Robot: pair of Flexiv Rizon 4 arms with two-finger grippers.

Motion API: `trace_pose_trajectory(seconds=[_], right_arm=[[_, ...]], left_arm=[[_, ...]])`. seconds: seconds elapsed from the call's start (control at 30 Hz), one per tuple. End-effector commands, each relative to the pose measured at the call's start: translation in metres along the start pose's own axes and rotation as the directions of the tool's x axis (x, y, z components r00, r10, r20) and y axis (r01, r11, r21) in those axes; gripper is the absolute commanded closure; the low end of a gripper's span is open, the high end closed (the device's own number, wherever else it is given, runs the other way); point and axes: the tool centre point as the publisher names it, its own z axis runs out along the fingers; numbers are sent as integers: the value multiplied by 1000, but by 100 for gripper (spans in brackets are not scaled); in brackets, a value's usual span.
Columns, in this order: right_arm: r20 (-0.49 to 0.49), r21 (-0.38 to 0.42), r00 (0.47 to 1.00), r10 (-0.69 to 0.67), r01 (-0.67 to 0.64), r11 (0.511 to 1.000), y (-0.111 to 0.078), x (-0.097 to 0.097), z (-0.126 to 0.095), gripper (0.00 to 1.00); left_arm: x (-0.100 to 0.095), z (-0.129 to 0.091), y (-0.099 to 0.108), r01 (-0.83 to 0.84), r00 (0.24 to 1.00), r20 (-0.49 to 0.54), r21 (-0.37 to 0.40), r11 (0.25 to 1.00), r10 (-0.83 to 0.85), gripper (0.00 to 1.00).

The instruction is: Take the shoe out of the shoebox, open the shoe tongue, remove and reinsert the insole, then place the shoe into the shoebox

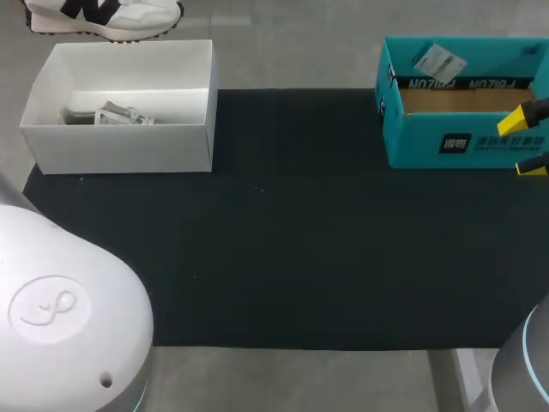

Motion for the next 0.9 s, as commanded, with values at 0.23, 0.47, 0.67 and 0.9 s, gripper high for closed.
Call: trace_pose_trajectory(seconds=[0.23, 0.47, 0.67, 0.9], right_arm=[[2, -1, 1000, 1, -1, 1000, 0, 0, 1, 0], [2, -1, 1000, 1, -1, 1000, 0, 0, 1, 0], [2, -1, 1000, 1, -1, 1000, 0, 0, 1, 0], [2, -1, 1000, 1, -1, 1000, 0, 0, 1, 0]], left_arm=[[4, 15, 30, 109, 993, 62, -126, 986, -102, 100], [1, 43, 46, 86, 996, 35, -180, 980, -81, 100], [0, 71, 49, 71, 997, 14, -220, 973, -70, 100], [-1, 104, 54, 88, 996, 12, -215, 973, -88, 100]])
